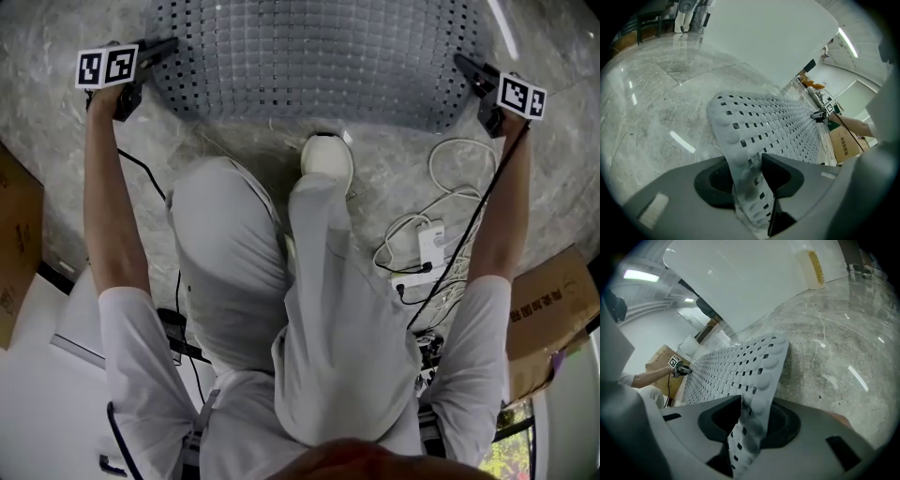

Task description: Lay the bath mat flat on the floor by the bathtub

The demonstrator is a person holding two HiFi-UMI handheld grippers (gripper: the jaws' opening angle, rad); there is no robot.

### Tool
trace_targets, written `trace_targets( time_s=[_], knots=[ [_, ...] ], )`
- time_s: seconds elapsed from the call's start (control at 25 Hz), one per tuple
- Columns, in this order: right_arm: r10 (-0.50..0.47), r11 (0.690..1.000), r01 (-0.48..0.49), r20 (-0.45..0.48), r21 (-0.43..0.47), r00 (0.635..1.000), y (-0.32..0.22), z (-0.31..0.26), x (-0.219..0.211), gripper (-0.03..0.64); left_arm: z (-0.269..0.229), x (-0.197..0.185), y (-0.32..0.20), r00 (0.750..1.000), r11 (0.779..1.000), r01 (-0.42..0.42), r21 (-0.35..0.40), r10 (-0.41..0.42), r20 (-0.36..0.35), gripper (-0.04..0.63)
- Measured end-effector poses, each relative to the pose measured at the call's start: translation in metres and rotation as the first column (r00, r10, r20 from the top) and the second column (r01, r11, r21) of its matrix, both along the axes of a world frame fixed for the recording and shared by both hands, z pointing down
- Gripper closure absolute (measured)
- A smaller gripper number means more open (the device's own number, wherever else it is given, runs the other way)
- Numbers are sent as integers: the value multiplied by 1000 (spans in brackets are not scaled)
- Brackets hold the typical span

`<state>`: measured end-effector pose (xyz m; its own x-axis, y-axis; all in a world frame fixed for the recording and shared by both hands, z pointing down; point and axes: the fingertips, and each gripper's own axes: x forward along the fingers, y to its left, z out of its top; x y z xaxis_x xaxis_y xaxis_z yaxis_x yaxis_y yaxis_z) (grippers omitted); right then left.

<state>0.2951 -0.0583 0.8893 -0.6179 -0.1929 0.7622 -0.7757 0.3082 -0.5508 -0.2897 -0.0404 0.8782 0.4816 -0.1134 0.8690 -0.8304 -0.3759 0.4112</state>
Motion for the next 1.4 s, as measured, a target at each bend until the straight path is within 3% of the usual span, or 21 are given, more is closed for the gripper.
trace_targets(
  time_s=[0.16,0.44,0.6,0.68,0.8,0.92,1.0,1.2,1.4],
  knots=[
    [29,1000,-29,-38,5,999,1,-1,16,449,-1,-10,2,1000,1000,-10,1,10,13,414],
    [65,998,-65,-111,7,992,16,-4,54,466,-10,-43,7,998,1000,6,17,-8,68,422],
    [153,984,-132,-180,120,972,7,-17,69,507,-20,-61,-3,989,993,55,108,-69,134,435],
    [190,966,-136,-245,221,951,5,-28,69,530,-27,-65,-11,974,974,99,202,-137,181,441],
    [200,943,-98,-307,317,930,8,-38,49,538,-36,-59,-17,944,927,170,335,-251,216,467],
    [232,929,-110,-323,355,917,21,-45,19,548,-49,-44,-11,907,863,230,451,-358,223,565],
    [245,929,-127,-320,346,915,33,-46,-4,556,-54,-28,-3,895,844,239,480,-384,229,586],
    [224,948,-149,-255,283,941,73,-77,-79,610,-87,30,32,903,862,188,471,-340,262,598],
    [173,972,-123,-253,202,952,121,-154,-117,614,-177,94,61,935,894,149,423,-267,233,600]
  ],
)
